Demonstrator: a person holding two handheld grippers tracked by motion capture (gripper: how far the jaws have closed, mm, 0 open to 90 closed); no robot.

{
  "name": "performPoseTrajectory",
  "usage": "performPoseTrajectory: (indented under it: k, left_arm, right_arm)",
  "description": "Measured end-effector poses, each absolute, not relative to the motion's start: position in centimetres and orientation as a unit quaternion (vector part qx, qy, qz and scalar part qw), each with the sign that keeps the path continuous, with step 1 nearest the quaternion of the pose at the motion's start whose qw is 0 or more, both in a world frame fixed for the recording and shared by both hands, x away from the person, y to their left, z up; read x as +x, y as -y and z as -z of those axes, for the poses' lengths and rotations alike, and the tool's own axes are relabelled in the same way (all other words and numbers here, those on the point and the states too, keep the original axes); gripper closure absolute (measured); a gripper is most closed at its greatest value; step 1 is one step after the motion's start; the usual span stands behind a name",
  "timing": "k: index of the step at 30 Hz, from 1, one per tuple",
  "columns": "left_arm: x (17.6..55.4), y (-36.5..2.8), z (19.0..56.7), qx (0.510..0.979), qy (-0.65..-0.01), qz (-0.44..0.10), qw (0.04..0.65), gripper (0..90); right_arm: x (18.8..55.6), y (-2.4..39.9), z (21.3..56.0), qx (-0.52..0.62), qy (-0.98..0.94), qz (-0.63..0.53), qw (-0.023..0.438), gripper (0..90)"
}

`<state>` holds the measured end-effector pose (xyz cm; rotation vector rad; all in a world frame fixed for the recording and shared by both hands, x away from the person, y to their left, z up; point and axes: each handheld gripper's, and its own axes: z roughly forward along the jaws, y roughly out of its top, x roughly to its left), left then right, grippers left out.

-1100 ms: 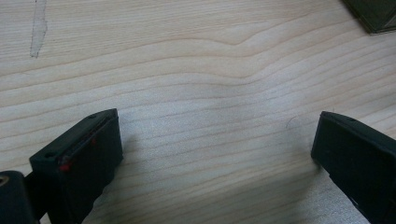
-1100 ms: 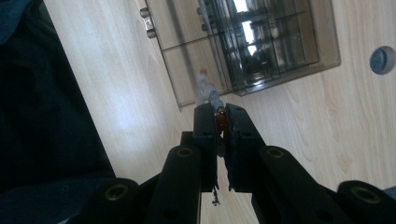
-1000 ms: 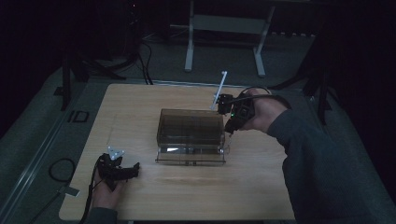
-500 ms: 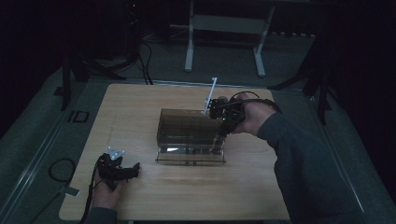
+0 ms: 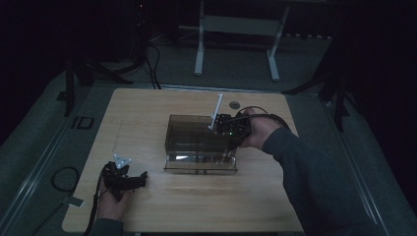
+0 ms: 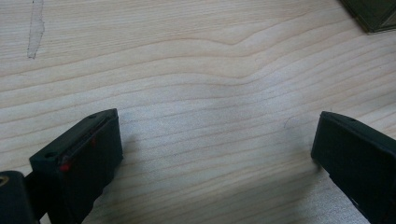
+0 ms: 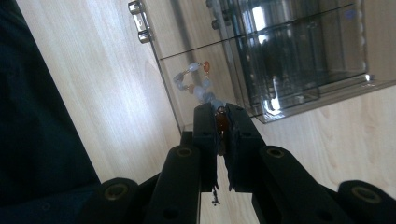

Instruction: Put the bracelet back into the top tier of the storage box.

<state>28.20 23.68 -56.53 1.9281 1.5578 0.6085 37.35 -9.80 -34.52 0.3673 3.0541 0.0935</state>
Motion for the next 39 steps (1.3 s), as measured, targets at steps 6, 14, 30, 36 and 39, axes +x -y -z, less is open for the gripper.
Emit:
performPoseTrajectory:
  k: [6, 14, 30, 36, 39]
  left_arm:
    - [28.2, -23.7, 56.5, 0.723, -0.584, -0.228, 0.29, 2.3]
    - [28.2, -23.7, 56.5, 0.722, -0.584, -0.228, 0.292, 2.3]
    - [28.2, -23.6, 56.6, 0.722, -0.584, -0.229, 0.293, 2.3]
    - [28.2, -23.6, 56.6, 0.722, -0.584, -0.229, 0.293, 2.3]
    - [28.2, -23.6, 56.6, 0.722, -0.584, -0.229, 0.292, 2.3]
  right_arm:
    - [37.5, 9.7, 36.4, 0.123, -0.992, -0.024, 0.024, 83.5]
    - [37.7, 9.4, 39.2, 0.125, -0.992, -0.004, 0.019, 83.4]
    - [38.1, 9.2, 42.0, 0.133, -0.991, 0.011, 0.02, 82.3]
    - [38.0, 9.4, 42.3, 0.133, -0.991, 0.006, 0.016, 73.5]
    - [38.0, 9.5, 42.0, 0.137, -0.99, -0.001, 0.017, 70.0]
